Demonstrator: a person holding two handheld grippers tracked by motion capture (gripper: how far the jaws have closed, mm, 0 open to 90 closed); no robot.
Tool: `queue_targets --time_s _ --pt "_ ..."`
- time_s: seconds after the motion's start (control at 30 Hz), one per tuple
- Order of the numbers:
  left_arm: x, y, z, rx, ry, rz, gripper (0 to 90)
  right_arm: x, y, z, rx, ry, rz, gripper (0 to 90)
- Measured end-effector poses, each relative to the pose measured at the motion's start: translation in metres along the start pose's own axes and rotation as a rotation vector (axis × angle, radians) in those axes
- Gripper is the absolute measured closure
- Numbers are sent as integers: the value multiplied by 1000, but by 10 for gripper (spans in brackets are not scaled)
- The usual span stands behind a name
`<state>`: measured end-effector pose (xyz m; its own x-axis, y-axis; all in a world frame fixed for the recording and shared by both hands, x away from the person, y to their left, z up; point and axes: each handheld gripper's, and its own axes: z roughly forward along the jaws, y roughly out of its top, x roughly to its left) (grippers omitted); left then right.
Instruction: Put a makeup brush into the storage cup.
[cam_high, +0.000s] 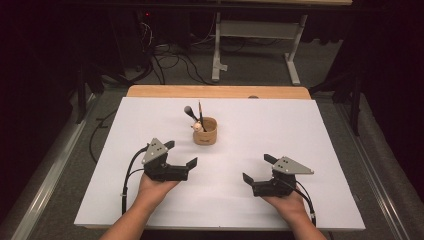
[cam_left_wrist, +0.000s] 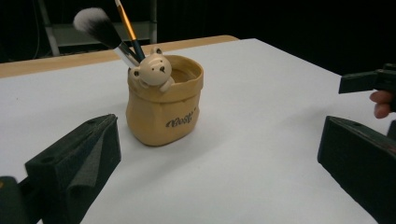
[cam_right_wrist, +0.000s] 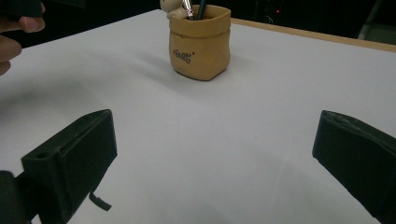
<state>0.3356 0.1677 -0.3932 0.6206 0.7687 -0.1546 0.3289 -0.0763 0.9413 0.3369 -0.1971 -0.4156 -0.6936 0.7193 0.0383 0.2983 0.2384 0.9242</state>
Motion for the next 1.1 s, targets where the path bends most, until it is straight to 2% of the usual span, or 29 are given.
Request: queue_targets --time_s 0.03,0.2,0.33,0.4,0.6,0.73,0.83,1.1 --pt "1 -2 -3 -4 -2 -11 3 0 0 0 1 -2 0 10" --pt "4 -12 -17 9 10 -2 3 0 0 0 3 -2 2 10" --pt "5 -28 -26 23 22 34 3 1 0 0 -2 -2 -4 10" --pt "5 -33 -27 47 19 43 4 1 1 -1 -6 0 -3 10" --pt "-2 -31 -28 39 13 92 4 2 1 -4 -11 -9 12 10" --pt "1 -31 -29 39 6 82 4 1 2 -6 -16 -13 9 10" --pt "2 -31 -28 38 -13 53 5 1 1 -6 -11 -20 17 10" --pt "2 -30 -27 43 -12 66 4 2 1 -3 -5 -21 0 10"
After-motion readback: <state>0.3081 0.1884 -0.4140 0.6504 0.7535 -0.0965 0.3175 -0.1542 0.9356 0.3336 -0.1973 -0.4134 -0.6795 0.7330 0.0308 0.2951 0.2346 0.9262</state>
